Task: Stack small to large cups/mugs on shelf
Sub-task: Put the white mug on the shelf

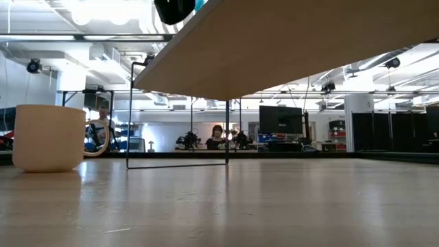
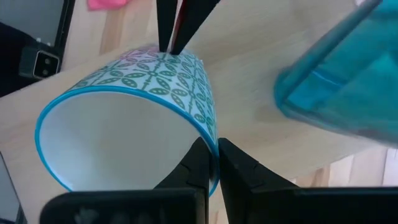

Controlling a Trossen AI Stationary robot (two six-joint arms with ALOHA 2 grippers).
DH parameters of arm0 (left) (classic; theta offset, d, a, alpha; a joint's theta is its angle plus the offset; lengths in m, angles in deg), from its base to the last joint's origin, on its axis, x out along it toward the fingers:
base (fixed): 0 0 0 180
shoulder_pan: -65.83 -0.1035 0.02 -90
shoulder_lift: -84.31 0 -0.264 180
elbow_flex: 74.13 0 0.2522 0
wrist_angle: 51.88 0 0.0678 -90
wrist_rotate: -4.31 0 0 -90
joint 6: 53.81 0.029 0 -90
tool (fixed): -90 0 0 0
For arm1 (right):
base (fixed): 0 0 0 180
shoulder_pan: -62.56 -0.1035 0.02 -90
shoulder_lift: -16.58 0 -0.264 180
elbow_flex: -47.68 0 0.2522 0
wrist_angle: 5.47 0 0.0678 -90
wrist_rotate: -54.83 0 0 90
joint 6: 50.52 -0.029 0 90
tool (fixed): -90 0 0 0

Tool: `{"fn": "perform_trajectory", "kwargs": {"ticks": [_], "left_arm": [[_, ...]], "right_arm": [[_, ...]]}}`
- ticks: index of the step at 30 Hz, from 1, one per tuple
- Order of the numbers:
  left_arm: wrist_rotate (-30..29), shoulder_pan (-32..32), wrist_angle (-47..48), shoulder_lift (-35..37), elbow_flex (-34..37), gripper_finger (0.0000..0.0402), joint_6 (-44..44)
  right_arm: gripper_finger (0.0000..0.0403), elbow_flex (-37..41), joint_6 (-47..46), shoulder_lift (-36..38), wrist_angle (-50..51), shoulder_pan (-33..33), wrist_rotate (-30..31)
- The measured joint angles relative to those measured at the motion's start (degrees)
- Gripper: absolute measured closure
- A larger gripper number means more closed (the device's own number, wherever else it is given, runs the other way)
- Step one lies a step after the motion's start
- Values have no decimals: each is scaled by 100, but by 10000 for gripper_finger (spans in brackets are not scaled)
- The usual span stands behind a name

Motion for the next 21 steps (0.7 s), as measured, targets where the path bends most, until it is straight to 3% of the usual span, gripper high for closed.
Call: {"fn": "perform_trajectory", "kwargs": {"ticks": [21], "left_arm": [[2,27,-228,-150,-6,394,-16]], "right_arm": [[390,-187,-16,4,183,-4,-1]]}}
